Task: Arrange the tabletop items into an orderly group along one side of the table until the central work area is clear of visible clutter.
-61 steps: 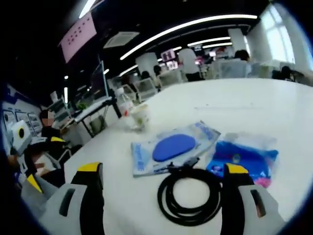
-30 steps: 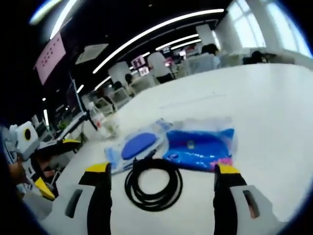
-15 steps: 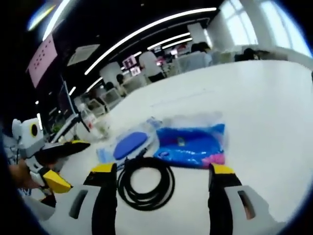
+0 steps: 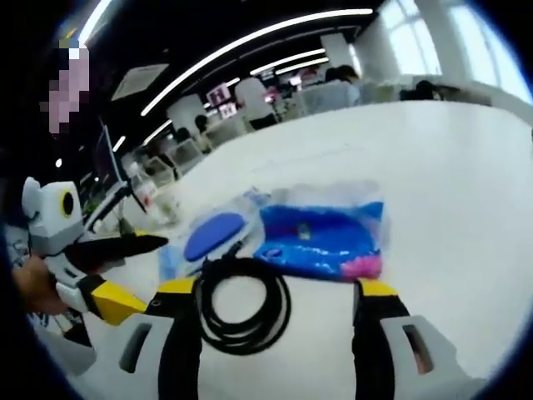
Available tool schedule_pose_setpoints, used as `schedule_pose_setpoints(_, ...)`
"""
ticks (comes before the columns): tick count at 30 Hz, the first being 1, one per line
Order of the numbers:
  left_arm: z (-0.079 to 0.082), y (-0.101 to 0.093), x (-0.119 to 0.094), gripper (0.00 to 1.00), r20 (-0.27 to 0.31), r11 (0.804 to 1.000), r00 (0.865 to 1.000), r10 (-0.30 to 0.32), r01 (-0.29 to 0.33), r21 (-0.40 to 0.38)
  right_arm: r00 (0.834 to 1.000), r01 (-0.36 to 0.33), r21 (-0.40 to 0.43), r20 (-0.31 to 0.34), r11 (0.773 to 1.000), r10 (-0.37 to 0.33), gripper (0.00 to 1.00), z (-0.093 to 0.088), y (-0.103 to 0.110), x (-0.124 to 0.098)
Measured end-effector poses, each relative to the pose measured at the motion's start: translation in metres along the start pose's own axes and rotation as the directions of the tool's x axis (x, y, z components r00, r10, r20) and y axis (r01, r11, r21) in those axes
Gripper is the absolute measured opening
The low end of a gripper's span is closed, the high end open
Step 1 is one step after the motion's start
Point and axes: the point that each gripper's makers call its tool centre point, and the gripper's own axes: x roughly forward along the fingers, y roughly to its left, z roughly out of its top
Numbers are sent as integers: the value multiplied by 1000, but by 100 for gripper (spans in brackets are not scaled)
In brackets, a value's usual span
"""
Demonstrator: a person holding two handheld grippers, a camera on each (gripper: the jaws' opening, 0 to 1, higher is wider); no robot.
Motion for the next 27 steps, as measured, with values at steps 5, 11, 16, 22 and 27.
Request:
schedule_pose_setpoints(5,-4,8,8,86,-18,998,999,39,-40,-53,1000,10,0,-11,1000,-10,69,-1,-3,3)
schedule_pose_setpoints(11,-4,13,14,83,-31,991,997,76,-79,-104,1000,11,-24,-26,1000,-12,67,-2,0,7)
schedule_pose_setpoints(16,-5,12,16,79,-43,986,994,100,-104,-129,999,17,-30,-27,999,-18,65,-1,-1,8)
schedule_pose_setpoints(22,-13,12,18,69,-78,984,989,127,-136,-119,998,34,-43,-46,998,-36,62,-4,-4,9)
schedule_pose_setpoints(27,-15,13,23,58,-105,978,982,157,-169,-123,995,44,-98,-82,994,-52,60,-9,-1,11)
